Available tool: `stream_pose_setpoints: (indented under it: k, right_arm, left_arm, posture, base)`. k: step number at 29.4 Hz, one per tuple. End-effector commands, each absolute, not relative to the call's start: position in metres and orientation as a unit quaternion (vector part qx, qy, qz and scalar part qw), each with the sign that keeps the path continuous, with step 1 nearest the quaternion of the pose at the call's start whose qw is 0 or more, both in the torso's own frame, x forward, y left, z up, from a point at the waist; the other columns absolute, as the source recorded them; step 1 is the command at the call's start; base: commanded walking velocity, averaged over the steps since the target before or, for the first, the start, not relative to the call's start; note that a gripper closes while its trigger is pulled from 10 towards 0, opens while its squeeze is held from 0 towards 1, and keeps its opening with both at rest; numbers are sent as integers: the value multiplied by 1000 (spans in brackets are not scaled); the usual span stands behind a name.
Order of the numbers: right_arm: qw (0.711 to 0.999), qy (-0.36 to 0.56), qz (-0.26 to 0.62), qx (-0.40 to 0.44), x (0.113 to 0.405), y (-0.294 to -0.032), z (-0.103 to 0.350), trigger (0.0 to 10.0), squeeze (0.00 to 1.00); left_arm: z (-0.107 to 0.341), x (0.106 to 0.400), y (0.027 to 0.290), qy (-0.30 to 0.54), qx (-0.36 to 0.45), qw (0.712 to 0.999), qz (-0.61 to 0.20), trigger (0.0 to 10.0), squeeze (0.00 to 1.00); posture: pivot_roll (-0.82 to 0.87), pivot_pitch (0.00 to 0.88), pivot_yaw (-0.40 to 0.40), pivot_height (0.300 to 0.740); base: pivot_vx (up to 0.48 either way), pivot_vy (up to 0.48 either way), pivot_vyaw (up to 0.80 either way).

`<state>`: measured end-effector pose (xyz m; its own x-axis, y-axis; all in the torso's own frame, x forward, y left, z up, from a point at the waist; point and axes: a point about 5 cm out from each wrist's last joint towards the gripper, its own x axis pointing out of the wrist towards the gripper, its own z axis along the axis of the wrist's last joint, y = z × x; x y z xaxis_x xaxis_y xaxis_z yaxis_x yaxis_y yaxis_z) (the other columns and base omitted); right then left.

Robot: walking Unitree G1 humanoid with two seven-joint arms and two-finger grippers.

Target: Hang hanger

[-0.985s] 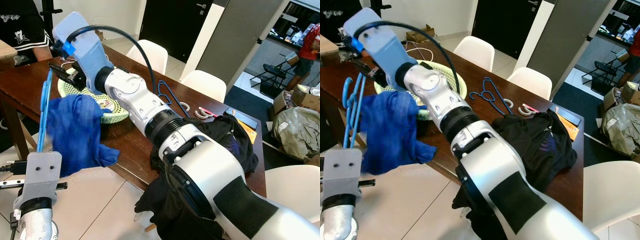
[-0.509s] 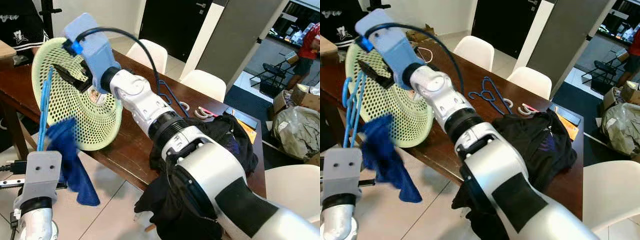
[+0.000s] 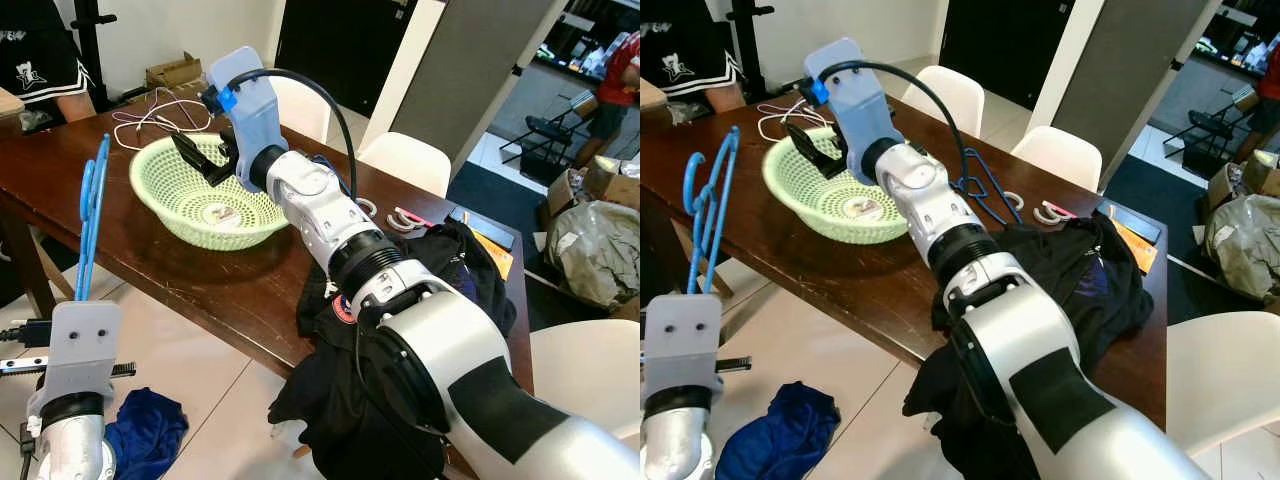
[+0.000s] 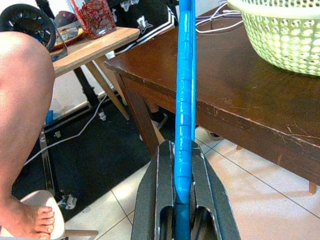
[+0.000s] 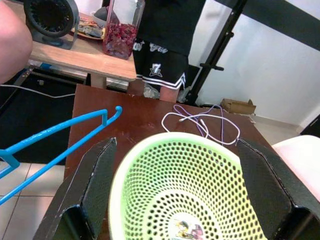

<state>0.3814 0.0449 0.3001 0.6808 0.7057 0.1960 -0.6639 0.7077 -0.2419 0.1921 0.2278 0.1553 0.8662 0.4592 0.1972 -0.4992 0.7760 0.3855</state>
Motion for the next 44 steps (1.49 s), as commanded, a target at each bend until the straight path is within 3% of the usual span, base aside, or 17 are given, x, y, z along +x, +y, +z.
stream_pose_setpoints:
  k: [1,8,9,10,12,14,15,17,18,19,20,23,25,27,29,37,44]
  right_arm:
    - [926,-123,353,-52,389,30,294,10000,914]
    - [924,-100,367,44,394,13,285,10000,839]
    - [921,-94,369,79,397,1,282,10000,541]
    - [921,-94,369,79,397,1,282,10000,541]
    - [921,-82,359,124,404,-26,272,10000,341]
    - [921,-78,356,136,406,-35,269,10000,341]
    - [921,-77,355,141,407,-38,268,10000,231]
    - [923,-73,344,154,408,-48,264,10000,231]
    - [933,-61,311,173,412,-66,255,10000,157]
    - [933,-61,311,173,412,-66,255,10000,157]
    - [942,-47,267,196,416,-87,244,10000,24]
    - [947,-37,239,212,417,-102,236,10000,24]
    - [945,-34,183,268,418,-138,227,10000,0]
    - [945,-34,183,268,418,-138,227,10000,0]
    - [937,-47,165,304,417,-159,228,10000,0]
    - [930,-69,176,315,414,-173,229,10000,0]
    - [944,-56,111,307,411,-195,216,10000,0]
  left_arm:
    - [154,191,229,-41,205,943,258,10000,0]
    - [165,191,236,-58,204,936,282,10000,0]
    - [172,190,242,-69,206,930,297,10000,0]
    - [172,190,242,-69,206,930,297,10000,0]
    - [189,190,253,-92,213,916,328,10000,0]
    - [195,190,256,-100,216,911,337,10000,0]
    - [198,190,257,-103,217,909,342,10000,0]
    - [204,190,257,-111,218,905,349,10000,0]
    - [209,190,257,-119,217,901,356,10000,0]
    - [209,190,257,-119,217,901,356,10000,0]
    - [213,191,257,-124,217,900,357,10000,0]
    - [214,191,256,-127,216,900,357,10000,0]
    - [213,200,248,-132,204,913,328,10000,0]
    - [213,200,248,-132,204,913,328,10000,0]
    - [215,213,234,-144,206,925,286,10000,0]
    - [217,241,195,-154,238,942,179,10000,0]
    - [202,257,150,-137,256,957,15,10000,0]
  posture:
    - [294,20,-207,740]
    - [293,30,-207,740]
    - [287,29,-204,740]
    - [287,29,-204,740]
    - [278,34,-200,740]
    - [281,32,-203,740]
    - [281,32,-203,740]
    - [294,24,-204,740]
    - [296,17,-201,740]
    - [296,17,-201,740]
    - [296,13,-198,740]
    - [295,12,-196,740]
    - [275,0,-181,740]
    - [275,0,-181,740]
    - [258,0,-171,740]
    - [237,0,-155,740]
    - [222,0,-146,740]
  base:
    - [0,0,0]
    - [0,0,0]
    - [0,0,0]
    - [0,0,0]
    - [0,0,0]
    - [0,0,0]
    - [0,0,0]
    - [0,0,0]
    - [0,0,0]
    - [0,0,0]
    - [0,0,0]
    - [0,0,0]
    - [0,0,-606]
    - [0,0,-800]
    - [0,0,-800]
    - [0,0,-300]
    - [0,0,-800]
